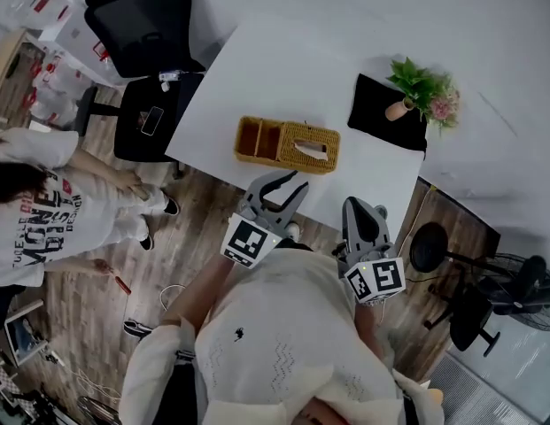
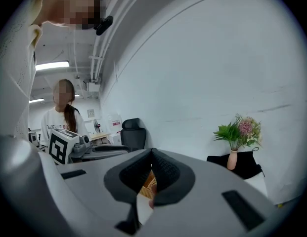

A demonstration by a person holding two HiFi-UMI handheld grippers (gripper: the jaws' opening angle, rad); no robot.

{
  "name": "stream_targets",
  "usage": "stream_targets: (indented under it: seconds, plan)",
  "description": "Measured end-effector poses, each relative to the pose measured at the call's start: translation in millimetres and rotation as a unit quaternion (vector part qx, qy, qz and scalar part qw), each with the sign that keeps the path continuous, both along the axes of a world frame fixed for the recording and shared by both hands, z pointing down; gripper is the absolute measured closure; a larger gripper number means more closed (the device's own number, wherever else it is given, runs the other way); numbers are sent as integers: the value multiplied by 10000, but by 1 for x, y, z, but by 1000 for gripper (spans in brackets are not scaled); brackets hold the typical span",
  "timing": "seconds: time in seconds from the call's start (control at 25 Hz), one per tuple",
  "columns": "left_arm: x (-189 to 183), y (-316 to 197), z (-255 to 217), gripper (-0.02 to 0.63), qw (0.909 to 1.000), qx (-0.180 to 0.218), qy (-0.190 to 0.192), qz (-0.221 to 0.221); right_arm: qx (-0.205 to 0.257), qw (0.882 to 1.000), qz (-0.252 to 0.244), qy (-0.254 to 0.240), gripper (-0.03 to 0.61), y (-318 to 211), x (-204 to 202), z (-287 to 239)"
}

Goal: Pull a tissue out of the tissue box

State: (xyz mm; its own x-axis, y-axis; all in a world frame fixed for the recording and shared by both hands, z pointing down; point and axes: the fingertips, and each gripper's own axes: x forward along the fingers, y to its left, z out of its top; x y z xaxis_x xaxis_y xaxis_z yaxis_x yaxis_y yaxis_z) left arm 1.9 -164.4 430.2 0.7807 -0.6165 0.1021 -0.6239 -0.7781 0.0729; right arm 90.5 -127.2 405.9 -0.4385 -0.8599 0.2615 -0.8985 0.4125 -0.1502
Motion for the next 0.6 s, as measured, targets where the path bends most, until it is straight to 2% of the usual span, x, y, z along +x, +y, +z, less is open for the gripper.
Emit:
stream_targets:
  seconds: [0.36, 0.6]
  plan:
    - [-1, -26, 44, 506, 9960, -104, -615, 638, -140, 9985, 520, 120, 577, -2, -6, 4]
    - [7, -38, 78, 506, 9909, -293, -848, 1004, -227, 9956, 890, 156, 577, 0, -4, 10]
